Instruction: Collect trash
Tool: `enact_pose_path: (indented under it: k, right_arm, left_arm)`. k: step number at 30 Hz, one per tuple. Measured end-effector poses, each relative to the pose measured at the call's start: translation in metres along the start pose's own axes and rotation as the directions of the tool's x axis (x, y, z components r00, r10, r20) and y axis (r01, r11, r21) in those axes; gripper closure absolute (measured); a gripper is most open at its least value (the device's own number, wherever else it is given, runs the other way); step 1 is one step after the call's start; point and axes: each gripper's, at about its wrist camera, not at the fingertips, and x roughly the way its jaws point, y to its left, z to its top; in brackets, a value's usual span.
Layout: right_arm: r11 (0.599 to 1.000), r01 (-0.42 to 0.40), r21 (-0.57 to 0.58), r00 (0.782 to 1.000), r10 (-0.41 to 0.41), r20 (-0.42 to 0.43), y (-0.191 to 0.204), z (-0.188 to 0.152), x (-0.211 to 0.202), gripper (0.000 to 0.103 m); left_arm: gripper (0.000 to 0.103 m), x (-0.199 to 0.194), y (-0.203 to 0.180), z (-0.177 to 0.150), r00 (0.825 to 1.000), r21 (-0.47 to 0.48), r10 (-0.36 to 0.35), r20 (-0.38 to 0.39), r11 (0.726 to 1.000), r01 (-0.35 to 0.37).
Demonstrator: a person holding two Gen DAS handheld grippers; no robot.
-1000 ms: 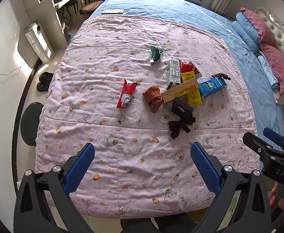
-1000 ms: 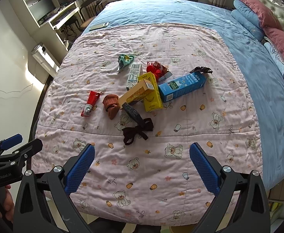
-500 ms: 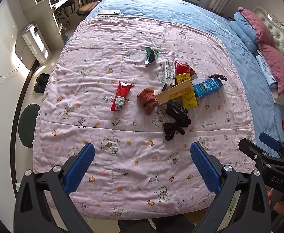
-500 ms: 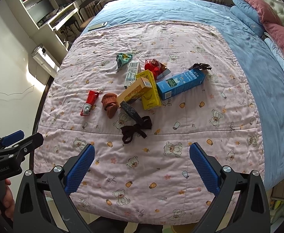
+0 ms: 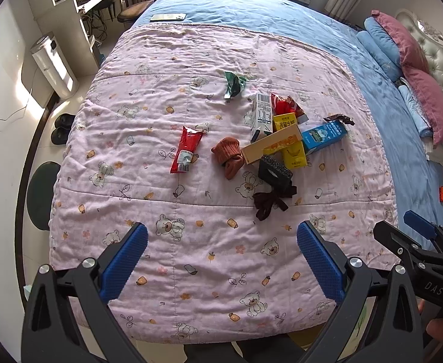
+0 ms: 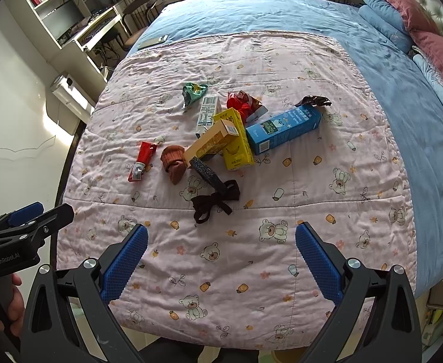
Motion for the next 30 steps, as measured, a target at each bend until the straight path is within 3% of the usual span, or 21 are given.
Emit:
enact_pose_path:
  k: [30]
  right_arm:
    - [0.999,-0.017,0.045,1.0,0.017,-0.01,-0.008,0.006,0.006,0.008]
  left_arm:
    - [0.004,0.002,0.001,0.011,1.0,-0.017,-0.013,-0.012,1.0,0.013]
